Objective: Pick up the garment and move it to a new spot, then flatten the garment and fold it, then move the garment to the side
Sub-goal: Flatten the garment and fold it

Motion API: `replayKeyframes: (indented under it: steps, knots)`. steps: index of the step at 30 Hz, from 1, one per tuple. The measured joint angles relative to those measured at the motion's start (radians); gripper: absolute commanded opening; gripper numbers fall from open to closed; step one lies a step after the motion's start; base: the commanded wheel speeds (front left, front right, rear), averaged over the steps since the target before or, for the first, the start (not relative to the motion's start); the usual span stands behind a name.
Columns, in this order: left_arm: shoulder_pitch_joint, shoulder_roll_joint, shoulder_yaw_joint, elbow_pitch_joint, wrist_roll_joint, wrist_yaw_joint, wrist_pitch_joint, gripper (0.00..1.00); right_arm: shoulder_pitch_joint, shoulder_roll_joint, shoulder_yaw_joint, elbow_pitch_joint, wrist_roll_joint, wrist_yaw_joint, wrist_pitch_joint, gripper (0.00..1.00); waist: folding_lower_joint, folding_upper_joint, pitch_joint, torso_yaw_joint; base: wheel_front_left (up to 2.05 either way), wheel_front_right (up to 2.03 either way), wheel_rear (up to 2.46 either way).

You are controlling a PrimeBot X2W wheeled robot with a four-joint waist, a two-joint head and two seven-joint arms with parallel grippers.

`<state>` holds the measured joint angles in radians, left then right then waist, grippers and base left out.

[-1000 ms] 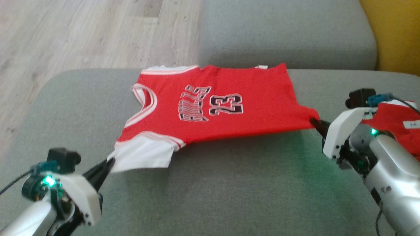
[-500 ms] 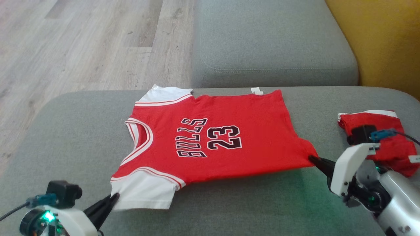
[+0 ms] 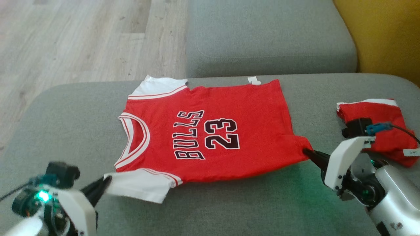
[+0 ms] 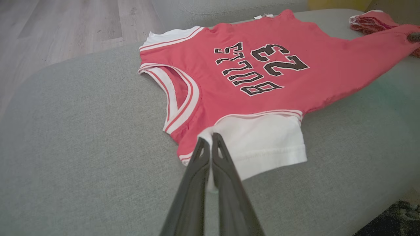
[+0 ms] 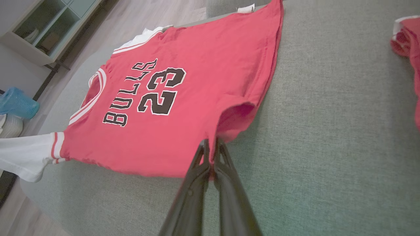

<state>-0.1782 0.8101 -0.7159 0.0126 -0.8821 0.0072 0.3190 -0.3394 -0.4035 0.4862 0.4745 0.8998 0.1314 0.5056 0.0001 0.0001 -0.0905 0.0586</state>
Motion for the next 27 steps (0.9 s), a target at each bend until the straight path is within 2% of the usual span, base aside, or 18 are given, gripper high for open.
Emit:
replayKeyframes:
  steps: [8,15,19,27]
  knots:
    - [-0.148,-0.045,-0.036,0.131,0.041,-0.064,0.061,0.00,-0.073,0.067,-0.048,0.083,-0.078,0.000,0.063,0.00,0.0001,0.0000,0.041,-0.003,0.00,0.00,0.00]
    - [-0.310,-0.100,-0.091,0.290,0.113,-0.111,0.089,0.00,-0.200,0.149,-0.136,0.245,-0.170,0.000,0.082,0.00,0.0001,0.0000,0.085,-0.007,0.00,0.00,0.00]
    - [-0.391,-0.126,-0.126,0.379,0.152,-0.123,0.093,0.00,-0.266,0.187,-0.157,0.311,-0.211,0.000,0.085,0.00,0.0001,0.0000,0.115,-0.011,0.00,0.00,0.00]
    - [-0.533,-0.198,-0.183,0.525,0.208,-0.136,0.030,0.00,-0.386,0.226,-0.184,0.422,-0.274,0.000,0.053,0.00,0.0001,0.0000,0.184,-0.032,0.00,0.00,0.00]
